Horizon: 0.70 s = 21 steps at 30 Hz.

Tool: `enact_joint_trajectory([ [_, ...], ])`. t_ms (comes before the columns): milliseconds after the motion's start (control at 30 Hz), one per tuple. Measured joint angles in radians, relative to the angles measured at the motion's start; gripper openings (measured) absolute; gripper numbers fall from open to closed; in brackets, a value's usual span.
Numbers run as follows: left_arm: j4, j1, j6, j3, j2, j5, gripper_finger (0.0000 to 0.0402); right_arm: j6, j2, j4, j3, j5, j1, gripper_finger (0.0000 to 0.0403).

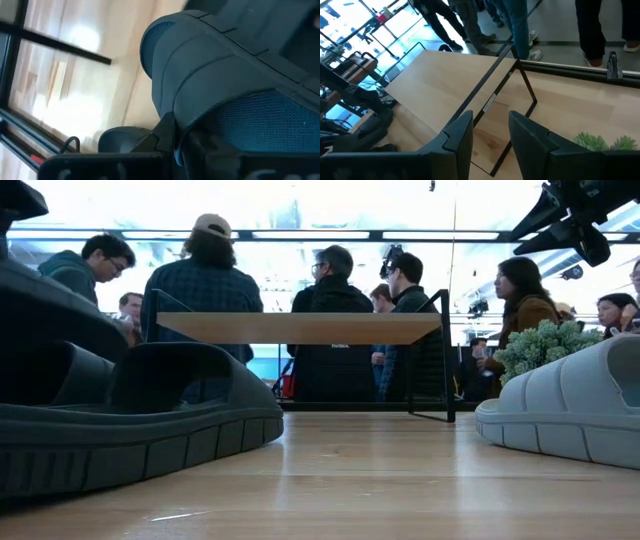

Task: Pick and place slides into the shelf
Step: Put the black slide on the shelf

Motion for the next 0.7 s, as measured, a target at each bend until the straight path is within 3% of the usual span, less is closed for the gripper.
enact_joint_trajectory([
  [300, 0.036, 0.000, -0.178, -0.029, -0.177, -0.019, 0.0000, -0.010, 0.000, 0.000, 0.000, 0.000, 0.000, 0.0118],
  [500, 0.040, 0.005, -0.290, -0.026, -0.297, -0.118, 0.0000, -0.023, 0.000, 0.002, 0.000, -0.001, 0.000, 0.0118],
  [600, 0.047, 0.049, -0.248, 0.034, -0.321, -0.142, 0.0000, -0.023, 0.000, 0.004, 0.000, -0.001, 0.000, 0.0118],
  [700, 0.032, 0.148, -0.055, 0.137, -0.302, -0.154, 0.0000, -0.024, 0.000, 0.006, 0.002, -0.002, 0.000, 0.0118],
])
